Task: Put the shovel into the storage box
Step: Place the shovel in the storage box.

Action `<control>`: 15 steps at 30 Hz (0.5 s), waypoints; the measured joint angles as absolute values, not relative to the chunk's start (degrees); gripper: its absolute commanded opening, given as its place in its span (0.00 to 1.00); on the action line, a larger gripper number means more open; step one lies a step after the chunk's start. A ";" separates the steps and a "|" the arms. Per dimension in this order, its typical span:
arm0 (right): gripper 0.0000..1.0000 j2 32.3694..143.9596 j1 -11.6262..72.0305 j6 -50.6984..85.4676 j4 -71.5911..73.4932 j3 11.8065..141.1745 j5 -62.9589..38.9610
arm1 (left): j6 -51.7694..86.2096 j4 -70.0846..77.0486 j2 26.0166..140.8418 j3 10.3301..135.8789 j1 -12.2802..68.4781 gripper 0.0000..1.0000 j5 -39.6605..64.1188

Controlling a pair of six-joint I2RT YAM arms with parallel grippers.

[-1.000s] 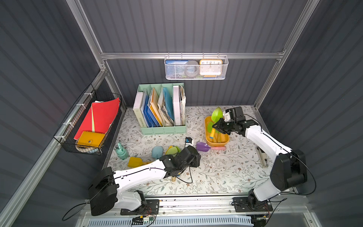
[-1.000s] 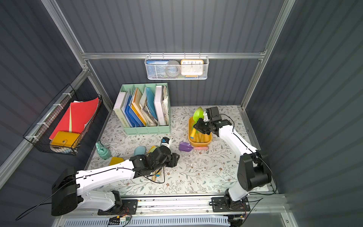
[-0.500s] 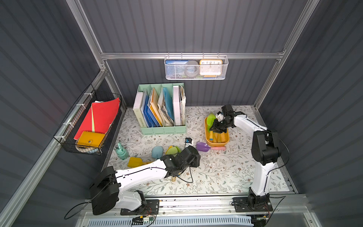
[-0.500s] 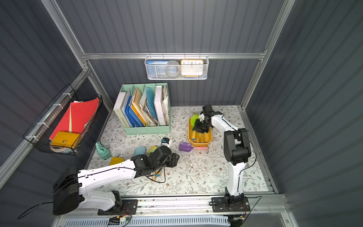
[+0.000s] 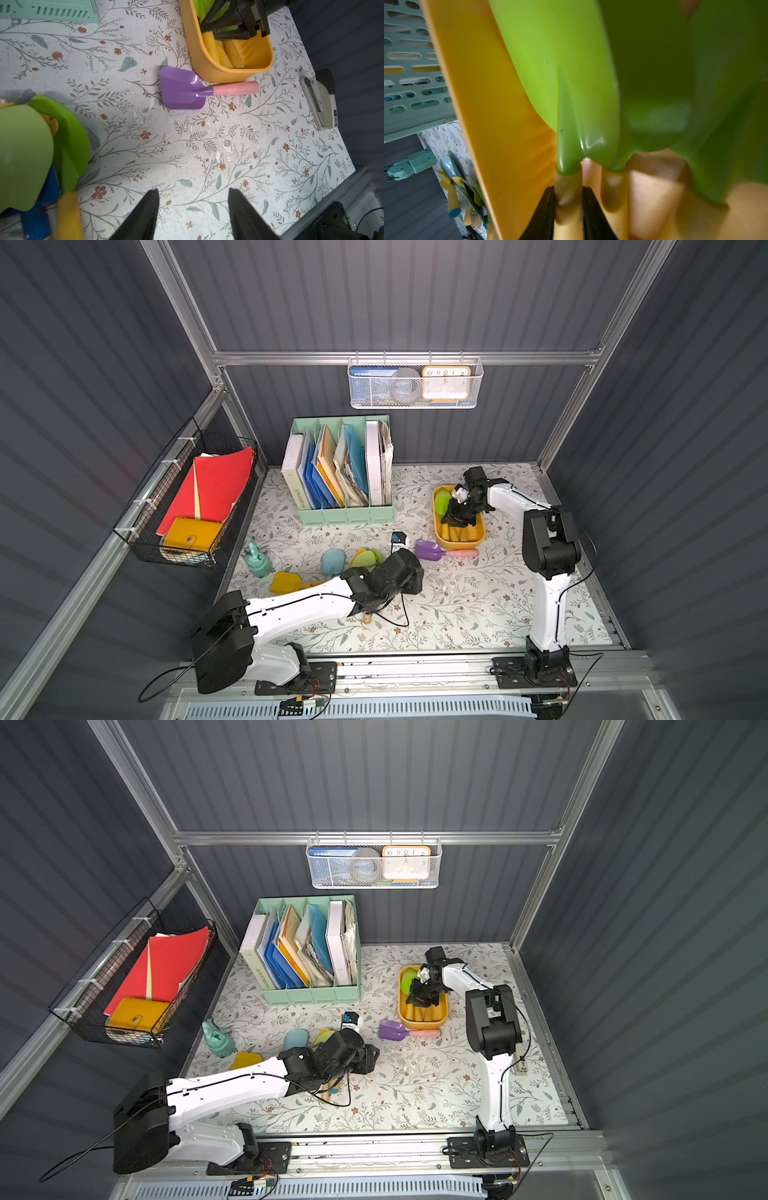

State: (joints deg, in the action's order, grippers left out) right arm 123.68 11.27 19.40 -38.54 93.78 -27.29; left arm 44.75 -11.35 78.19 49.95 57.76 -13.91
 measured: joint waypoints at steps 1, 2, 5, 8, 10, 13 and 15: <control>0.28 123.90 11.25 19.42 -38.57 93.78 -27.27 | 44.75 -11.35 78.19 49.89 57.76 0.59 -13.91; 0.31 124.07 11.25 19.42 -38.57 93.78 -27.24 | 44.75 -11.35 78.19 49.80 57.76 0.59 -13.91; 0.38 124.44 11.25 19.07 -38.79 93.78 -27.16 | 44.75 -11.35 78.26 49.63 57.76 0.58 -13.91; 0.39 124.44 11.29 18.94 -39.11 94.04 -26.87 | 44.75 -11.35 78.46 49.58 57.76 0.58 -13.91; 0.39 124.42 11.27 18.96 -39.38 94.26 -26.52 | 44.75 -11.35 78.54 49.58 57.76 0.58 -13.93; 0.39 124.09 11.27 18.96 -39.97 94.35 -25.76 | 44.75 -11.35 78.54 49.58 57.76 0.58 -13.98; 0.39 123.39 11.27 18.96 -40.75 94.35 -25.21 | 44.75 -11.35 78.54 49.58 57.76 0.59 -14.06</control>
State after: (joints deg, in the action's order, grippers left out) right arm 123.39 11.27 18.96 -40.75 94.35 -25.21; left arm 44.75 -11.35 78.54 49.58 57.76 -14.06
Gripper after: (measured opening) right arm 0.393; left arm 0.584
